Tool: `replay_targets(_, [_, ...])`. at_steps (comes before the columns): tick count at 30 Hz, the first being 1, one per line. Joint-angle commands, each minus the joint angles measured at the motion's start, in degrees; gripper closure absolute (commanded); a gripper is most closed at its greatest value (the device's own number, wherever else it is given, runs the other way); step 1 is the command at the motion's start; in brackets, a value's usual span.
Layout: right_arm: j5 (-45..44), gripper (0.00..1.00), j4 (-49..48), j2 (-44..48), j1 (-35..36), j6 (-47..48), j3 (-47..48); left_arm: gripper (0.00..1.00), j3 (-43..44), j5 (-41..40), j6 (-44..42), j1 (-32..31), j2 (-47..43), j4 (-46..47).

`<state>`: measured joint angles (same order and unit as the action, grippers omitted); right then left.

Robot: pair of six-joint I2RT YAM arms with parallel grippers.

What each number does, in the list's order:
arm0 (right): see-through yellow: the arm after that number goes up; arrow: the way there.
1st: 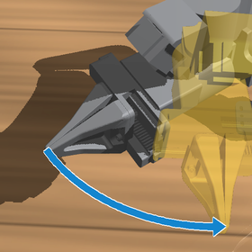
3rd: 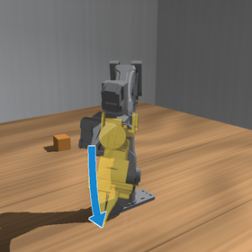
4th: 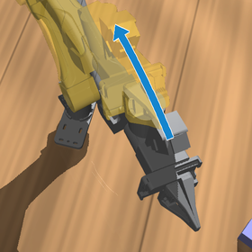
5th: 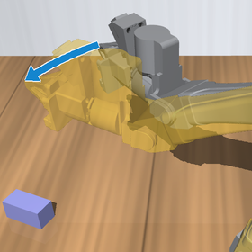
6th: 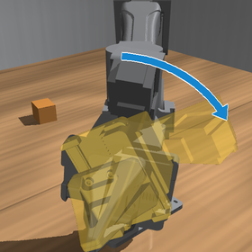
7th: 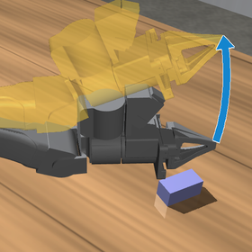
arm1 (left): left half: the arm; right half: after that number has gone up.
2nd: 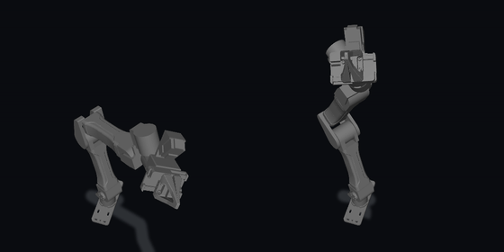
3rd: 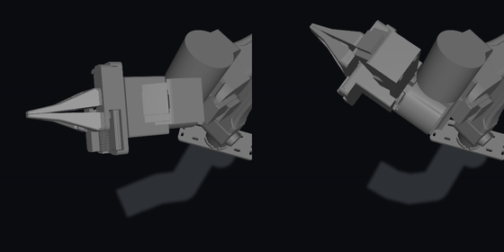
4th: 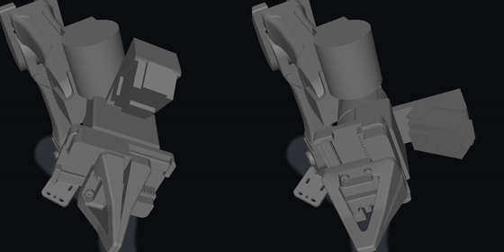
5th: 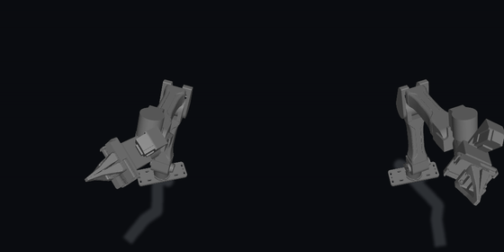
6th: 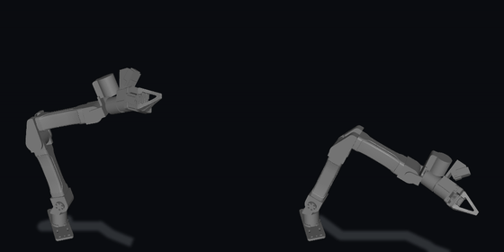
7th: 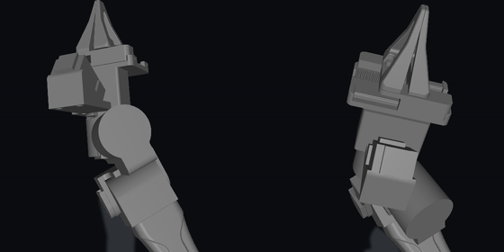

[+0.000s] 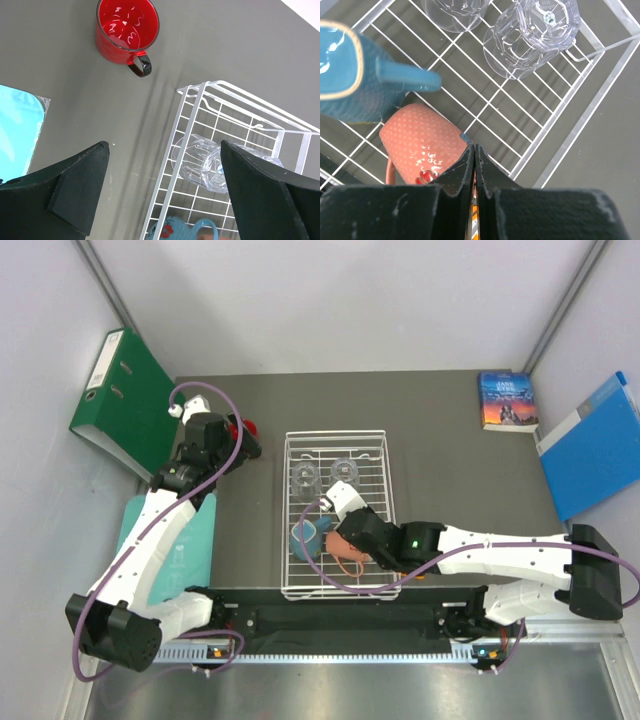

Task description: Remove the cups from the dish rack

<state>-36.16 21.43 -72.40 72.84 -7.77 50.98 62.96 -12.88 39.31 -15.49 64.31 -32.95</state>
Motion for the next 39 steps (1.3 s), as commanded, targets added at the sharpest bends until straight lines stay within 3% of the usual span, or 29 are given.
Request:
replay_targets(1, [-0.49,1.00,-1.04,-0.02,-0.24,-1.72,0.87,0.04,0.23,0.23,0.24,-0.16,-0.07,2.80])
replay_targets(10, [-0.58,0.99,3.79,2.26,0.46,-4.88,3.86,0.04,-0.12,0.67,0.42,-0.33,-0.07,2.63])
replay_targets(12, [1.00,0.94,4.14,3.23,0.73,-5.24,5.08,0.04,-0.12,0.84,0.42,-0.33,-0.15,2.63])
replay_targets(16, [6.79,0.68,3.09,3.67,1.95,-2.43,6.67,0.04,-0.12,1.19,0.33,-0.42,0.11,2.63])
replay_targets(18, [7.77,0.62,2.91,2.89,2.31,0.38,7.46,0.03,-0.03,1.37,0.42,-0.34,0.20,2.63])
replay_targets(23, [5.32,0.59,5.98,1.47,2.40,2.41,9.22,0.03,0.23,1.90,0.59,-0.60,0.28,2.28])
replay_targets(31, [3.82,0.57,9.15,5.25,2.40,-5.41,5.80,0.03,-1.34,2.25,1.38,-0.95,-0.07,2.45])
replay_targets(37, [3.64,0.39,9.42,10.08,1.52,-12.61,2.63,0.04,-1.87,2.69,1.65,-1.48,1.16,3.50])
replay_targets(39, [3.73,0.38,9.16,11.48,0.73,-13.41,2.02,0.03,-1.70,2.78,1.65,-1.74,1.51,3.59])
